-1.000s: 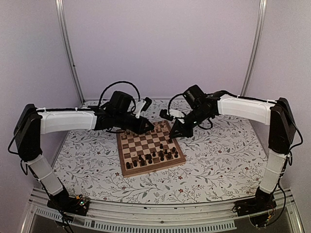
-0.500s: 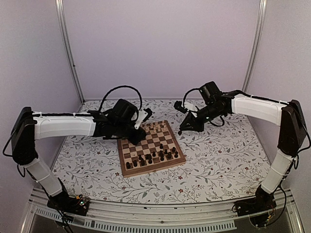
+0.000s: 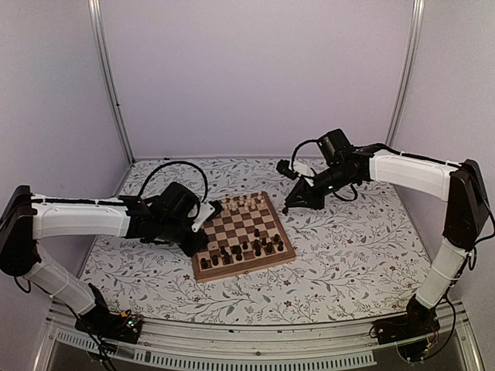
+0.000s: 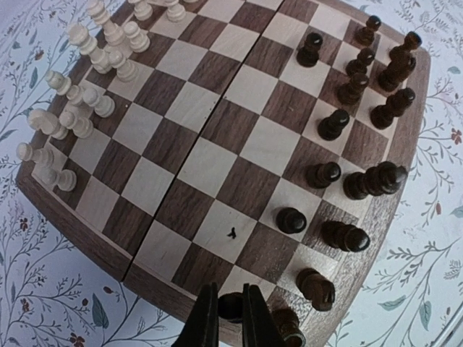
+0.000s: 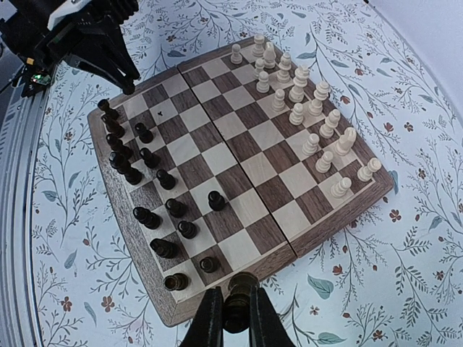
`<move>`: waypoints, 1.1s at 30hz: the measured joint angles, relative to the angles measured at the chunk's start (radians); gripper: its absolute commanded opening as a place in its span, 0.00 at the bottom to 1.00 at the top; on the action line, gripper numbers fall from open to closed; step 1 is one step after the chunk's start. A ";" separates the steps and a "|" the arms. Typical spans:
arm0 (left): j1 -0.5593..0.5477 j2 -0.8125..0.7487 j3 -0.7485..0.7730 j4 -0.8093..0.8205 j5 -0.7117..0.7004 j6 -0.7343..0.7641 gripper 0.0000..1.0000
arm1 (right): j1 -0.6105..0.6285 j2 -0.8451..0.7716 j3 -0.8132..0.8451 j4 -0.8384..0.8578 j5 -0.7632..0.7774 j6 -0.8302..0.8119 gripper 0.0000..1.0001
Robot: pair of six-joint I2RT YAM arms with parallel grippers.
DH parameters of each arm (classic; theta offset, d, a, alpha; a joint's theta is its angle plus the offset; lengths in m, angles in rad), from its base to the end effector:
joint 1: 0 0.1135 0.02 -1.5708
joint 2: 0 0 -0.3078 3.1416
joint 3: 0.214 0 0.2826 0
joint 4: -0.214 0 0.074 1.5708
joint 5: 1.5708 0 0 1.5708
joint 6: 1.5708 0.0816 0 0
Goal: Set up the chess pieces on the board
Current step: Place the chess piece on the chessboard.
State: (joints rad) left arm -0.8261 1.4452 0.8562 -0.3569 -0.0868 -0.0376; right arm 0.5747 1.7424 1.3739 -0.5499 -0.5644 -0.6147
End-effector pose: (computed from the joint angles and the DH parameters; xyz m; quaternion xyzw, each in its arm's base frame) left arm 0.2324 -0.2417 0.1894 0.3529 0.8829 -0.0910 0.2962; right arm 0.3444 0.2750 0.2597 -0.5836 0.7036 0.2576 0.3130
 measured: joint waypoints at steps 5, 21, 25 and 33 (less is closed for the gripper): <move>0.000 0.002 -0.021 0.014 0.032 -0.005 0.05 | 0.000 0.000 -0.001 0.000 0.000 0.000 0.05; 0.000 0.093 -0.021 0.084 0.123 -0.005 0.07 | 0.000 0.000 -0.001 0.001 0.000 0.000 0.05; 0.000 0.113 -0.019 0.084 0.116 -0.005 0.08 | 0.000 0.000 -0.001 0.001 -0.001 0.000 0.05; 0.005 0.114 -0.017 0.087 0.102 -0.008 0.09 | 0.000 0.000 -0.001 0.001 -0.007 0.000 0.05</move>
State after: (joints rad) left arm -0.8211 1.5597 0.8391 -0.2695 0.0154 -0.0460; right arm 0.5747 1.7424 1.3731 -0.5491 -0.5713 -0.6147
